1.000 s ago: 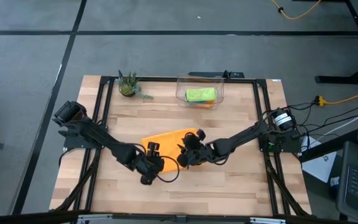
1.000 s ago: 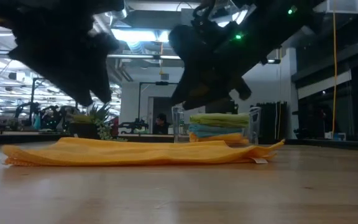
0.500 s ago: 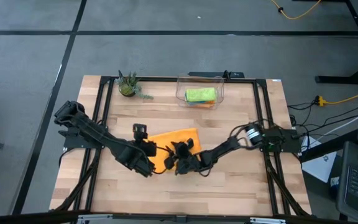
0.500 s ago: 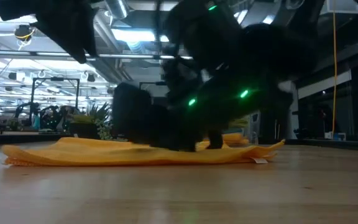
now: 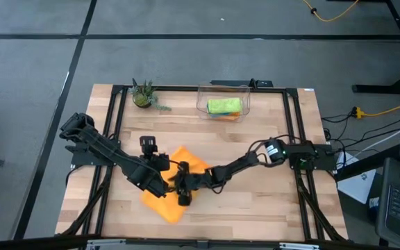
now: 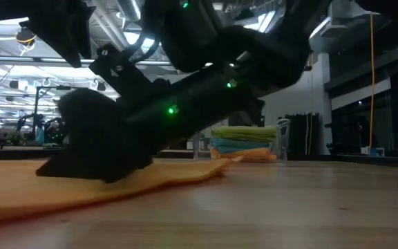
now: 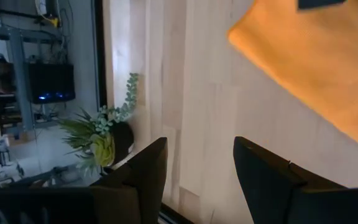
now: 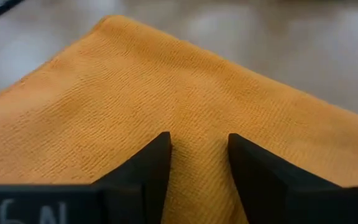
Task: Fold microfiber towels
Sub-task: Fold the orange towel on the table
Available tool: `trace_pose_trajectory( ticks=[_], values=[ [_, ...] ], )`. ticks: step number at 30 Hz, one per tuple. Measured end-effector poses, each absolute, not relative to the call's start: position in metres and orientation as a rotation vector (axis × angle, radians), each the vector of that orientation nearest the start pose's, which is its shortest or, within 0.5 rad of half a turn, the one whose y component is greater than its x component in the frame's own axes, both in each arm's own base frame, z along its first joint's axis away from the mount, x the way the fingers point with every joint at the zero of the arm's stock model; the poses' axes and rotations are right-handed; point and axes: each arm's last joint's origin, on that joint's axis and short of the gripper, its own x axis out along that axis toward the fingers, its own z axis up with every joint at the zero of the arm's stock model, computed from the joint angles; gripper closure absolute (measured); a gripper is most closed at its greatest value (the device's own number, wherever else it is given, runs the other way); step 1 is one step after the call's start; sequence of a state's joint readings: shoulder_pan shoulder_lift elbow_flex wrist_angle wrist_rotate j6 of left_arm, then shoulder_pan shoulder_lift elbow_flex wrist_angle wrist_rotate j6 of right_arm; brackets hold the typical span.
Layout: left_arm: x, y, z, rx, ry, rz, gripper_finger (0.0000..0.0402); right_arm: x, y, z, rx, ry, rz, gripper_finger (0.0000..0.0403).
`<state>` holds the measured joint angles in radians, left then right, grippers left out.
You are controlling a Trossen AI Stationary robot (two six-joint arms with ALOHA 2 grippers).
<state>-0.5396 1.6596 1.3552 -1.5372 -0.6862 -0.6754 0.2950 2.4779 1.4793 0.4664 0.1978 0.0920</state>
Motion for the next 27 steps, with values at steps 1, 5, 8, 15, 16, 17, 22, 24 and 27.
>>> trace_pose_trajectory(
  ticks=[1,5,8,15,16,17,22,24,27],
  values=[
    [0.242,-0.124,0.263,0.506,1.330,0.566,0.0223,0.476,0.133,0.045,-0.061,0.521,0.124,0.0237],
    [0.241,-0.125,0.263,0.485,1.350,0.549,0.0223,0.483,0.107,0.052,-0.165,0.499,0.372,0.0237],
    [0.240,-0.128,0.262,0.478,1.355,0.537,0.0223,0.486,0.085,0.055,-0.171,0.476,0.540,0.0237],
    [0.236,-0.135,0.262,0.474,1.336,0.528,0.0223,0.485,0.040,0.084,-0.004,0.552,0.531,0.0237],
    [0.236,-0.136,0.262,0.476,1.334,0.525,0.0223,0.484,0.038,0.093,0.010,0.557,0.516,0.0237],
    [0.235,-0.137,0.262,0.479,1.332,0.521,0.0223,0.482,0.037,0.104,0.014,0.562,0.510,0.0237],
    [0.233,-0.141,0.262,0.481,1.315,0.518,0.0223,0.473,0.054,0.165,0.005,0.510,0.535,0.0237],
    [0.233,-0.142,0.262,0.478,1.303,0.525,0.0223,0.471,0.063,0.173,0.057,0.517,0.417,0.0237],
    [0.231,-0.144,0.263,0.478,1.281,0.536,0.0223,0.470,0.080,0.177,0.101,0.487,0.078,0.0237]
  ],
)
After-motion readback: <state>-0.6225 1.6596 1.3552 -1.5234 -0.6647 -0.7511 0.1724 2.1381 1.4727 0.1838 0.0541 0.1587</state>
